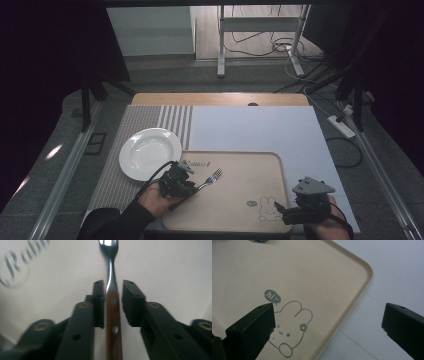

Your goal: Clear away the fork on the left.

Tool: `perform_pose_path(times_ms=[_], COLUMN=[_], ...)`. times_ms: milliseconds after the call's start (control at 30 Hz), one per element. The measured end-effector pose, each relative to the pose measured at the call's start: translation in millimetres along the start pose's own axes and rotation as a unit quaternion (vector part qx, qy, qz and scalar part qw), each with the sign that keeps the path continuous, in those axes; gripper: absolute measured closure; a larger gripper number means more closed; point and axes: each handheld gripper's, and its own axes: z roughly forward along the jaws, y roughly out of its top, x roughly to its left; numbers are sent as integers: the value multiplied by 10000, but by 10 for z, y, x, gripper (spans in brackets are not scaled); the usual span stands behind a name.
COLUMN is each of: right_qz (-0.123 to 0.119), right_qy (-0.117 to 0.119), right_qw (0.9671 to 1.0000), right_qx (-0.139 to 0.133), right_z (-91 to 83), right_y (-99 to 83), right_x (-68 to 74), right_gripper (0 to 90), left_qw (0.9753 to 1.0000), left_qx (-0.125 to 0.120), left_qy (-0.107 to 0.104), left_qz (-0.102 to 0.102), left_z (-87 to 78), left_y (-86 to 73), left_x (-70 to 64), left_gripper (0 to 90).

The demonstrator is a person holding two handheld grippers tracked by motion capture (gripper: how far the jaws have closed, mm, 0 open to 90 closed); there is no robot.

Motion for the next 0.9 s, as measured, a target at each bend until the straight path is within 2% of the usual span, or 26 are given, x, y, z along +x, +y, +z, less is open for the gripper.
perform_pose_path(times_ms=[67, 200, 400, 467, 533, 900], right_qz=[1, 1, 2, 1, -2, -7], right_qy=[5, 4, 2, 0, 0, 5], right_qw=[10000, 10000, 10000, 10000, 10000, 10000], right_qx=[4, 4, 8, 7, 4, 0], right_z=[2, 3, 3, 3, 2, 1], right_y=[2, 0, 0, 0, 0, -1], right_x=[0, -1, -1, -1, 0, 0], right_gripper=[0, 0, 0, 0, 0, 0], left_qw=[9999, 9989, 9977, 9980, 9980, 9991], left_qx=[12, 174, 329, 317, 340, 311], left_qy=[-66, -147, 36, 21, 113, 254], left_qz=[147, 402, 589, 545, 526, 130], left_z=[29, 145, 248, 242, 227, 160], left_y=[75, 180, 204, 195, 187, 112], left_x=[-30, -93, -106, -74, -36, 195], left_gripper=[856, 889, 889, 889, 889, 890])
